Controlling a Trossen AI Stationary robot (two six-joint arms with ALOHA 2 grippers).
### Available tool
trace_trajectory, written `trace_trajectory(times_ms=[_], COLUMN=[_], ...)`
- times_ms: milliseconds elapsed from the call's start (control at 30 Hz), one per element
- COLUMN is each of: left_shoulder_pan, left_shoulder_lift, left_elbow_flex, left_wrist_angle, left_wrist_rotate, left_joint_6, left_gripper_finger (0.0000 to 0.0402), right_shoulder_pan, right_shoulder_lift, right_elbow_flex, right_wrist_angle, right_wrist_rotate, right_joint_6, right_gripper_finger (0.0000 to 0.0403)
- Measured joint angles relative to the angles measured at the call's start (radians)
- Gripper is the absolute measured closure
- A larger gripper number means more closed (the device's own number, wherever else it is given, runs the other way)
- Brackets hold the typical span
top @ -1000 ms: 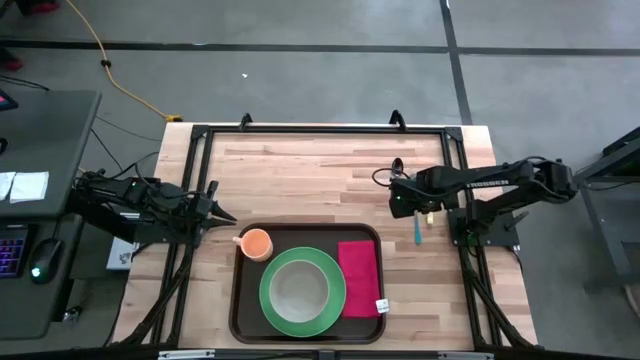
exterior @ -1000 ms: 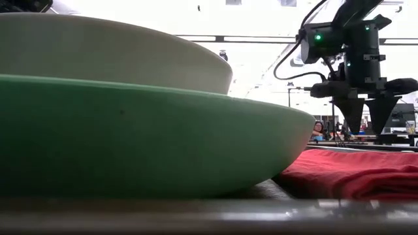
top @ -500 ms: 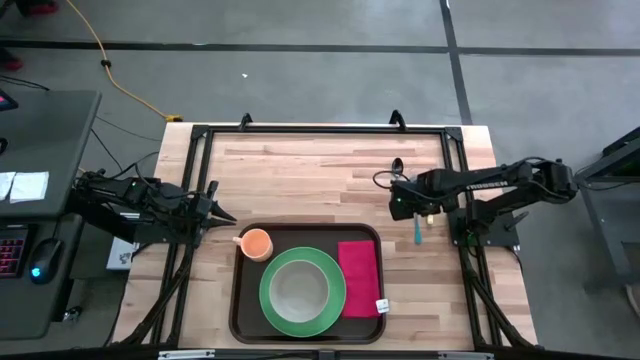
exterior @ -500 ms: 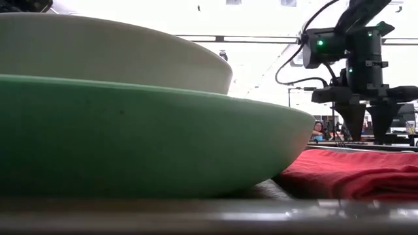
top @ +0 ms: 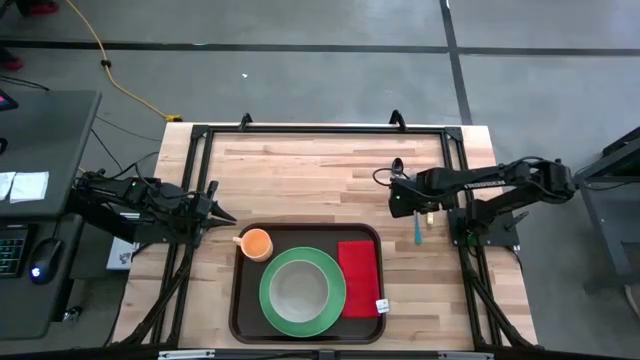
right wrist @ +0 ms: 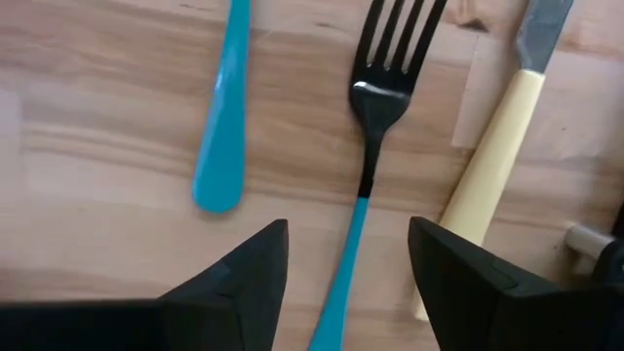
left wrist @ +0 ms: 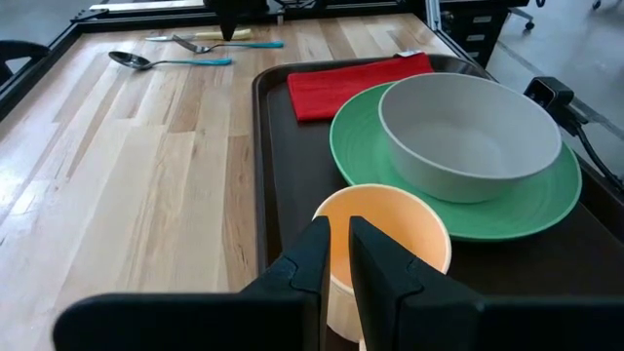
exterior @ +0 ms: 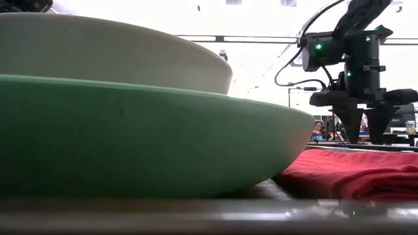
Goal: Set up tray
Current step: Put the blue fork on top of the red napkin on the brown tray
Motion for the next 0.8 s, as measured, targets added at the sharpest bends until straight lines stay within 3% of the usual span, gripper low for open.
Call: trace_trajectory(times_ms=[800], left_shoulder_pan=[0.000], left_shoulder_lift=[0.000], left_elbow_flex=[0.000], left_wrist_angle=[0.001], left_wrist_rotate=[0.002], left_joint_6=[-0.003], left_gripper_finger=[0.0328], right_shoulder_pan=[-0.114], right_shoulder_lift=[0.126], right_elbow_flex=[0.000], right_wrist_angle=[0.029], right_wrist_rotate=[-0.010], right_joint_6=[-0.129], right_gripper_finger=[0.0233])
